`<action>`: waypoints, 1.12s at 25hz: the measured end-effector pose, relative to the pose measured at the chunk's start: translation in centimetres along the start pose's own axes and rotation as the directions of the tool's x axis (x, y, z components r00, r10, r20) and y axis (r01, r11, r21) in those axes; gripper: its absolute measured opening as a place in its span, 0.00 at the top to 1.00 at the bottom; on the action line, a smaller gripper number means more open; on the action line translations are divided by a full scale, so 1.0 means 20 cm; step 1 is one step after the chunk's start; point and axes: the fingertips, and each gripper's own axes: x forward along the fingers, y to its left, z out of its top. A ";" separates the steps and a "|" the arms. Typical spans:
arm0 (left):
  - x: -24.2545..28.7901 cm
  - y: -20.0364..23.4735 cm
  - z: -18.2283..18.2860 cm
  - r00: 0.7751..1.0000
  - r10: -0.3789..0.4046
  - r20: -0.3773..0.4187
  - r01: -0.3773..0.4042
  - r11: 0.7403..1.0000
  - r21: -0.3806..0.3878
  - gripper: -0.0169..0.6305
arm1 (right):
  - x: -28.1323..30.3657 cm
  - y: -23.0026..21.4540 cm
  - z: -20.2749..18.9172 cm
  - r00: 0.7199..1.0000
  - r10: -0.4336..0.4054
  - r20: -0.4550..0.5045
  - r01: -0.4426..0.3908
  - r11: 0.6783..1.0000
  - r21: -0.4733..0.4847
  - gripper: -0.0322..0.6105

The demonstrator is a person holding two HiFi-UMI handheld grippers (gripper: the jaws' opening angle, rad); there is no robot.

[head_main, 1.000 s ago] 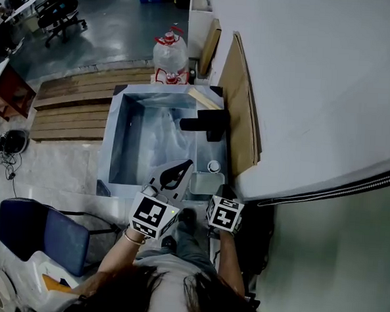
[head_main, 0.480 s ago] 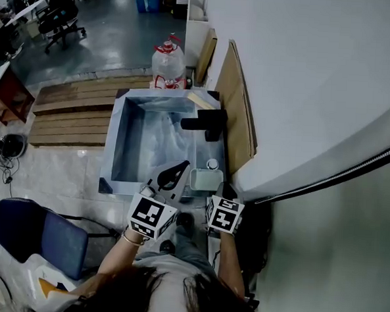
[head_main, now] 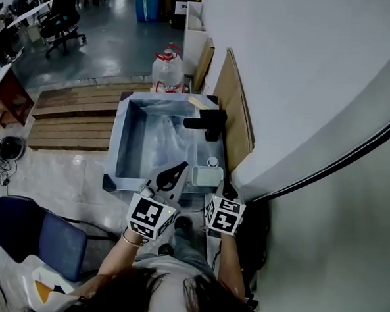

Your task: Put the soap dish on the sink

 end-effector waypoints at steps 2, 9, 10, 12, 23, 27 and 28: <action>-0.04 -0.01 0.01 1.000 0.002 0.002 -0.002 1.000 0.000 0.96 | -0.05 0.02 0.02 1.000 0.000 0.022 0.000 1.000 -0.003 0.90; -0.21 -0.01 0.06 1.000 0.015 0.023 -0.015 1.000 -0.001 0.96 | -0.22 0.10 0.08 0.994 -0.003 0.106 0.000 1.000 0.027 0.91; -0.23 -0.01 0.06 0.999 0.015 0.028 -0.016 1.000 0.003 0.96 | -0.25 0.10 0.10 0.992 -0.004 0.124 0.000 0.999 0.034 0.91; -0.26 -0.02 0.07 0.999 0.016 0.037 -0.016 1.000 0.000 0.96 | -0.30 0.11 0.13 0.986 -0.006 0.164 -0.001 0.999 0.042 0.91; -0.44 -0.01 0.13 0.997 0.029 0.070 -0.027 0.999 -0.034 0.96 | -0.55 0.27 0.25 0.954 0.032 0.297 -0.034 0.999 0.001 0.91; -0.46 -0.02 0.14 0.997 0.033 0.070 -0.032 0.999 -0.023 0.96 | -0.61 0.29 0.28 0.946 0.041 0.322 -0.043 0.999 -0.004 0.91; -0.46 -0.02 0.14 0.997 0.034 0.071 -0.032 0.999 -0.022 0.96 | -0.62 0.29 0.29 0.944 0.044 0.326 -0.044 0.999 -0.007 0.91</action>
